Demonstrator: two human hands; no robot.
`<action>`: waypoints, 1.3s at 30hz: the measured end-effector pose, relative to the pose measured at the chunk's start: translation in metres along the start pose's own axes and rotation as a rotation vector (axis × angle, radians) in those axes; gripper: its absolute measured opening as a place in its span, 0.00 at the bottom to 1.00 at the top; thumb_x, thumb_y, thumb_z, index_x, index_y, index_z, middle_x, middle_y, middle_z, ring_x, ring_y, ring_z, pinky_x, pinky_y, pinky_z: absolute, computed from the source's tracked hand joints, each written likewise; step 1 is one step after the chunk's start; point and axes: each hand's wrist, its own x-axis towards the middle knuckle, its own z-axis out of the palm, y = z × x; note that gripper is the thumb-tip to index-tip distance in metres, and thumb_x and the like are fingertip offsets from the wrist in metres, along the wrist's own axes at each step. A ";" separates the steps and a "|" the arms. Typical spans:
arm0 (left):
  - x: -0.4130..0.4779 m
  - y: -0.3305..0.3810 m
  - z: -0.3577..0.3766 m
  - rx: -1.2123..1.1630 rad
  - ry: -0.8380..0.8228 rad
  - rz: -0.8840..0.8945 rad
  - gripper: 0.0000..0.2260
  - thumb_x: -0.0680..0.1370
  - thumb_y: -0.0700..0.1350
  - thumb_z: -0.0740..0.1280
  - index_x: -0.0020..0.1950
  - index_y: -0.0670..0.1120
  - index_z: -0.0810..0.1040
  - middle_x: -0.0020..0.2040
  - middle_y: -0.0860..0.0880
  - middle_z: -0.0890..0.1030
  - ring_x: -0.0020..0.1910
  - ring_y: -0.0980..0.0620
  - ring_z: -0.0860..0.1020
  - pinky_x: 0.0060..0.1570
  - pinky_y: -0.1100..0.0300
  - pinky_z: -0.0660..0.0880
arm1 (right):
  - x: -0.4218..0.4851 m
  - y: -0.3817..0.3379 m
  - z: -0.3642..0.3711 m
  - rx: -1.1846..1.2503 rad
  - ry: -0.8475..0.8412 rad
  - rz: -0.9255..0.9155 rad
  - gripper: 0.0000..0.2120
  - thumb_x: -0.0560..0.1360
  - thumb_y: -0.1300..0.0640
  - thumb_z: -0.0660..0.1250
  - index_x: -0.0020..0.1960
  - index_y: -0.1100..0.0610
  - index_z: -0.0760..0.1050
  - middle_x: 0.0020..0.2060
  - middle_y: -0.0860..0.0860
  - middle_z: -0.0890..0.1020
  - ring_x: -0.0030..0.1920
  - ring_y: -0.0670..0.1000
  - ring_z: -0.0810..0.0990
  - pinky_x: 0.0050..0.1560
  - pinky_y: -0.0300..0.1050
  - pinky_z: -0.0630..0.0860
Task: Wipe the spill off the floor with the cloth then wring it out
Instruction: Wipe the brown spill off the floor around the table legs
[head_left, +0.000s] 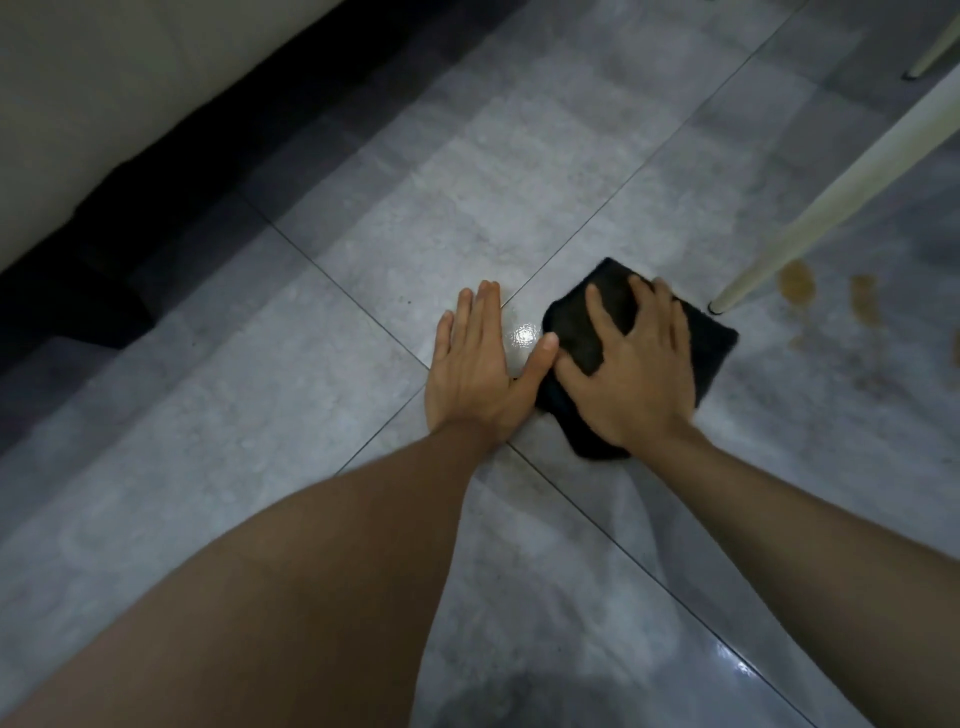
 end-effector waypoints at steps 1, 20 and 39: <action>0.000 0.000 0.000 0.004 0.002 0.003 0.42 0.77 0.72 0.40 0.83 0.46 0.47 0.84 0.49 0.50 0.82 0.53 0.44 0.80 0.52 0.42 | 0.007 0.002 -0.001 -0.028 -0.024 0.064 0.38 0.77 0.31 0.51 0.81 0.50 0.59 0.80 0.63 0.58 0.81 0.63 0.50 0.80 0.60 0.46; -0.001 -0.002 -0.002 0.027 -0.032 0.073 0.41 0.76 0.73 0.40 0.83 0.50 0.51 0.83 0.52 0.54 0.82 0.50 0.44 0.79 0.48 0.41 | 0.026 -0.039 0.015 0.020 -0.048 0.058 0.37 0.79 0.36 0.40 0.83 0.53 0.51 0.82 0.59 0.52 0.82 0.61 0.48 0.80 0.59 0.44; 0.002 -0.006 0.006 0.321 -0.101 0.259 0.28 0.84 0.62 0.42 0.83 0.54 0.47 0.84 0.52 0.49 0.82 0.50 0.45 0.79 0.46 0.44 | -0.092 0.043 -0.004 0.055 -0.042 0.003 0.34 0.79 0.36 0.53 0.81 0.50 0.60 0.82 0.55 0.59 0.81 0.58 0.54 0.80 0.58 0.49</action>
